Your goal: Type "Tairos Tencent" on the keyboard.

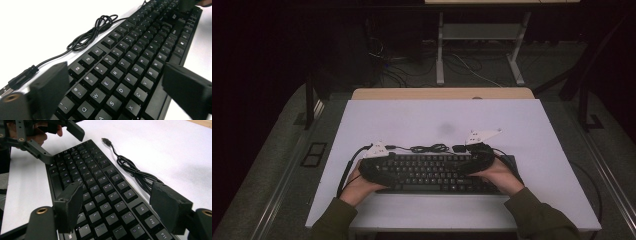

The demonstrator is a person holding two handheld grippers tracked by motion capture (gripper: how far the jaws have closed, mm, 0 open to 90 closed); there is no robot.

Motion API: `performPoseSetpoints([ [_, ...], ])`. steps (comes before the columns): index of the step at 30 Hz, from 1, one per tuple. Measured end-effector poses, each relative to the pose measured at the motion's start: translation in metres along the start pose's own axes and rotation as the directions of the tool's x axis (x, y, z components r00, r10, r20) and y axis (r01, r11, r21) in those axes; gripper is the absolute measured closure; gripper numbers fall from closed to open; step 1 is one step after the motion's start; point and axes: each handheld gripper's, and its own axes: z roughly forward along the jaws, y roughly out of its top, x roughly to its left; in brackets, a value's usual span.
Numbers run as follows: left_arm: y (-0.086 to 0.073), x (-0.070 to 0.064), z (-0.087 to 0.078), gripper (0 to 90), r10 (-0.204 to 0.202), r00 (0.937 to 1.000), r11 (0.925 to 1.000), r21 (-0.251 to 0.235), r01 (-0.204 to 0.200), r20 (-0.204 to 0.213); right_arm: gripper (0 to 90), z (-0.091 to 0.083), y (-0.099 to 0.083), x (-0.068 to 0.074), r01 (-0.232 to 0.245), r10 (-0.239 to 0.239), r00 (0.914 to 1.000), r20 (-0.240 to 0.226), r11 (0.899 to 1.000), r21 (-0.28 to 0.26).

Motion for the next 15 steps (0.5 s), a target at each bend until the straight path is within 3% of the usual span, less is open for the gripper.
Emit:
performPoseSetpoints([
  [2, 0.0002, -0.0005, 0.0011, 0.3, -0.006, 0.9999, 1.0000, -0.005, 0.006, -0.014, 26.3, -0.0001, 0.0002, -0.0001, -0.002, 0.002, 1.0000, 0.000, 1.000, 0.000],
  [15, 0.0001, -0.0005, 0.0027, 0.0, -0.013, 0.9997, 0.9999, 0.009, 0.013, -0.023, 26.7, 0.0032, 0.0022, 0.0001, -0.005, 0.005, 1.0000, -0.006, 1.000, 0.001],
])
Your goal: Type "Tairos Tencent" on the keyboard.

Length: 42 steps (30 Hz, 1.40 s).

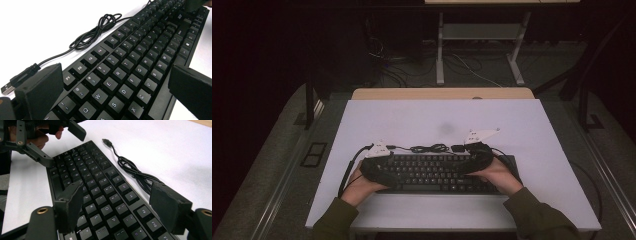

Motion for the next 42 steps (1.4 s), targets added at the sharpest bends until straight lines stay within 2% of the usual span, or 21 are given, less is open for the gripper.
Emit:
performPoseSetpoints([
  [12, 0.000, 0.000, 0.001, 0.0, 0.004, 1.0000, 1.0000, -0.001, -0.004, 0.002, 27.6, 0.017, 0.011, 0.005, 0.004, -0.004, 0.9997, -0.026, 1.000, -0.002],
  [22, 0.000, 0.001, 0.000, 0.0, -0.003, 1.0000, 1.0000, -0.005, 0.003, -0.002, 46.9, 0.026, 0.014, 0.008, 0.010, -0.009, 0.9981, -0.061, 1.000, 0.023],
  [35, 0.000, 0.001, -0.001, 0.0, 0.001, 1.0000, 1.0000, -0.006, -0.001, -0.004, 89.1, 0.035, 0.010, 0.008, 0.006, -0.001, 0.9975, -0.071, 0.998, 0.069],
  [42, 0.000, 0.001, -0.001, 0.0, 0.000, 1.0000, 1.0000, -0.007, 0.000, -0.005, 89.2, 0.040, 0.008, 0.007, 0.005, 0.003, 0.9969, -0.078, 0.996, 0.094],
])
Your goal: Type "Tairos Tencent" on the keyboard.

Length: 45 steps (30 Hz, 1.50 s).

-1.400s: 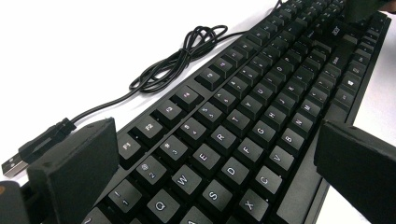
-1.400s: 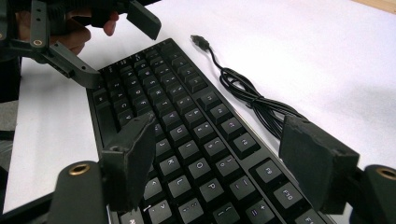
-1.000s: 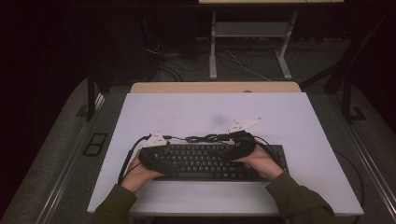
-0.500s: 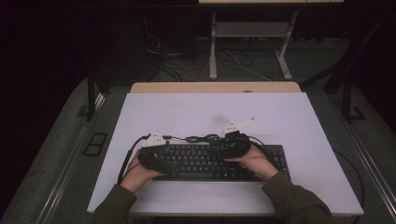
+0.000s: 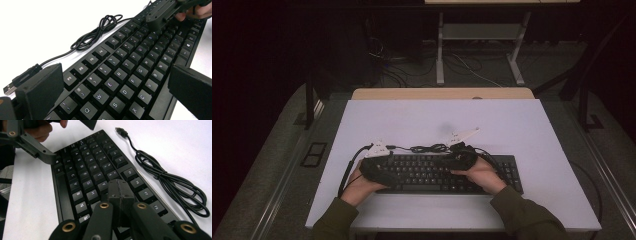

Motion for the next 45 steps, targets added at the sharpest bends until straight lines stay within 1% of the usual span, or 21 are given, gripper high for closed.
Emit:
performPoseSetpoints([
  [5, 0.000, 0.000, 0.000, 0.0, 0.000, 1.0000, 1.0000, 0.000, 0.000, 0.000, 89.2, 0.005, -0.002, 0.000, -0.001, 0.001, 1.0000, 0.005, 1.000, 0.021],
  [10, 0.000, 0.000, 0.000, 0.0, 0.000, 1.0000, 1.0000, 0.001, 0.000, 0.000, 89.2, 0.010, -0.004, 0.000, 0.008, -0.009, 0.9999, 0.010, 0.999, 0.049],
  [15, 0.000, 0.000, 0.000, 0.0, -0.003, 1.0000, 1.0000, 0.002, 0.003, -0.001, 89.2, 0.013, -0.005, 0.001, 0.013, -0.013, 0.9999, 0.010, 0.998, 0.065],
  [24, 0.000, 0.000, 0.000, 0.0, -0.001, 1.0000, 1.0000, 0.001, 0.001, -0.001, 89.2, 0.014, -0.006, 0.001, 0.017, -0.018, 0.9997, 0.014, 0.997, 0.071],
  [32, 0.000, 0.000, -0.001, 0.0, -0.001, 1.0000, 1.0000, 0.002, 0.001, -0.002, 89.2, 0.015, -0.007, 0.001, 0.012, -0.013, 0.9998, 0.013, 0.997, 0.076],
  [37, 0.000, 0.000, 0.000, 0.0, -0.002, 1.0000, 1.0000, 0.002, 0.002, -0.002, 89.2, 0.016, -0.007, 0.001, 0.014, -0.015, 0.9998, 0.015, 0.997, 0.080],
  [39, 0.000, 0.000, 0.000, 0.0, -0.003, 1.0000, 1.0000, 0.002, 0.003, -0.002, 89.2, 0.017, -0.008, 0.001, 0.020, -0.022, 0.9996, 0.020, 0.996, 0.089],
  [45, 0.000, 0.000, 0.000, 0.0, -0.004, 1.0000, 1.0000, 0.002, 0.004, -0.003, 89.1, 0.016, -0.008, 0.001, 0.019, -0.020, 0.9996, 0.019, 0.996, 0.085],
])
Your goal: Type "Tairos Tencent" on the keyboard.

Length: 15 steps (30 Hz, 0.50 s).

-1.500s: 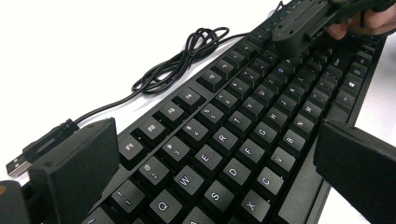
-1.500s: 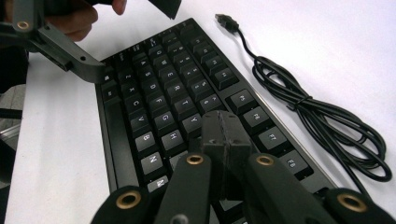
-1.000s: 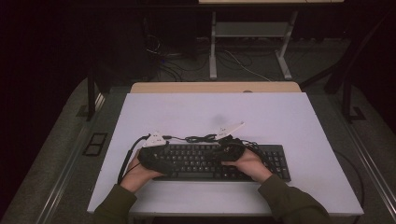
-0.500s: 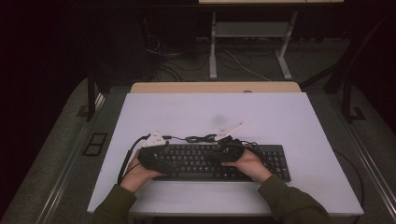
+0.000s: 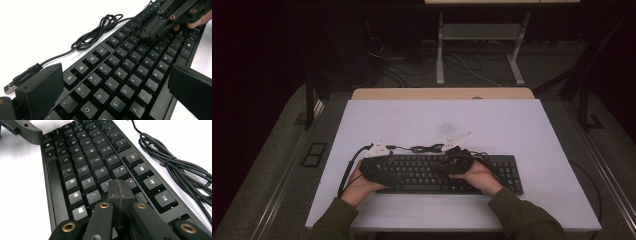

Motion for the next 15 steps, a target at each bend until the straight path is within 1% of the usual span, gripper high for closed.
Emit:
performPoseSetpoints([
  [6, 0.000, 0.000, 0.000, 0.0, 0.002, 1.0000, 1.0000, 0.001, -0.002, -0.001, 89.0, -0.008, 0.003, -0.001, -0.007, 0.007, 1.0000, -0.005, 0.999, -0.040],
  [9, 0.000, 0.000, 0.000, 0.0, 0.001, 1.0000, 1.0000, 0.000, -0.001, -0.001, 86.2, -0.011, 0.003, -0.002, -0.014, 0.014, 0.9999, -0.005, 0.999, -0.050],
  [12, 0.000, 0.000, 0.000, 0.0, 0.001, 1.0000, 1.0000, 0.001, -0.001, -0.001, 79.9, -0.013, 0.003, -0.003, -0.017, 0.016, 0.9998, -0.006, 0.998, -0.062],
  [15, 0.000, 0.000, 0.000, 0.0, 0.002, 1.0000, 1.0000, 0.002, -0.002, -0.002, 68.9, -0.015, 0.004, -0.002, -0.017, 0.017, 0.9998, 0.003, 0.997, -0.076],
])
